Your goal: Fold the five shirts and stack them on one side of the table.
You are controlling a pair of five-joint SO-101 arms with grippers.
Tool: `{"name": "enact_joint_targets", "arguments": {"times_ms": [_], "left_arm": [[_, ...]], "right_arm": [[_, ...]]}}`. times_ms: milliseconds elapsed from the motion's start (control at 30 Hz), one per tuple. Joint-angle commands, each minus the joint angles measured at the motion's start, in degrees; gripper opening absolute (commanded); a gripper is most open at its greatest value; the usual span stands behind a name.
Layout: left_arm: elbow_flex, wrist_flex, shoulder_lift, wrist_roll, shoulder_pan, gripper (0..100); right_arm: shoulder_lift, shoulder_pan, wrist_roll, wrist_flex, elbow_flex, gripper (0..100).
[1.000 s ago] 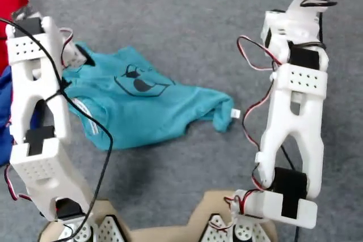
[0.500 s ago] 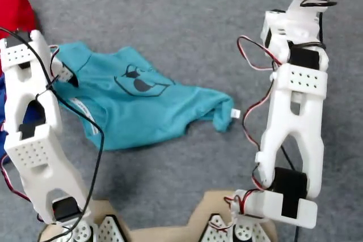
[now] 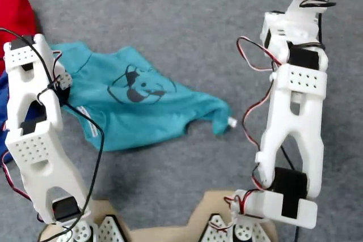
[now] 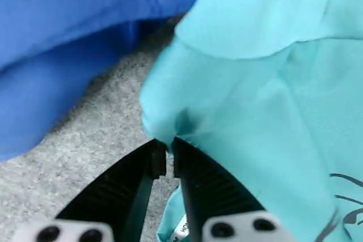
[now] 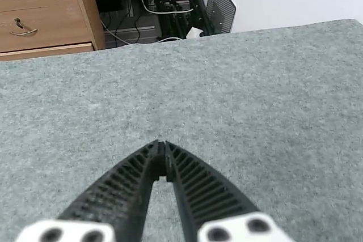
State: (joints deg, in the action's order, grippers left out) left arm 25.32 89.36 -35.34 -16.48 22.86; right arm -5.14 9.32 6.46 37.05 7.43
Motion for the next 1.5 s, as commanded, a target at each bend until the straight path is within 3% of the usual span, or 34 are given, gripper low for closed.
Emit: {"name": "enact_joint_targets", "arguments": {"times_ms": [0,200,467,600,767,1233,1467], "left_arm": [[5.63,0.26,1.19,-0.09,0.09,2],[18.81,7.30,1.19,0.09,-2.55,2],[39.47,11.43,2.59,0.18,-13.63,2],[43.25,11.43,6.73,0.44,-20.48,2],[40.97,11.43,16.04,5.89,-30.42,2],[35.08,11.43,33.63,7.56,-60.22,2],[34.99,11.43,38.20,7.21,-69.19,2]], "right_arm": [[-0.31,-0.57,0.18,-1.67,-0.22,0.9],[-0.40,-0.57,0.18,-1.67,-0.22,0.9],[-1.54,-0.66,-2.64,-1.14,-0.66,0.9],[-4.70,-0.75,-6.42,2.37,-0.92,0.9],[-9.45,-1.36,-10.29,10.64,-4.09,0.9],[-25.54,18.33,-16.00,24.35,-5.85,0.9],[-33.80,26.68,-16.00,30.51,-5.85,0.9]]}}
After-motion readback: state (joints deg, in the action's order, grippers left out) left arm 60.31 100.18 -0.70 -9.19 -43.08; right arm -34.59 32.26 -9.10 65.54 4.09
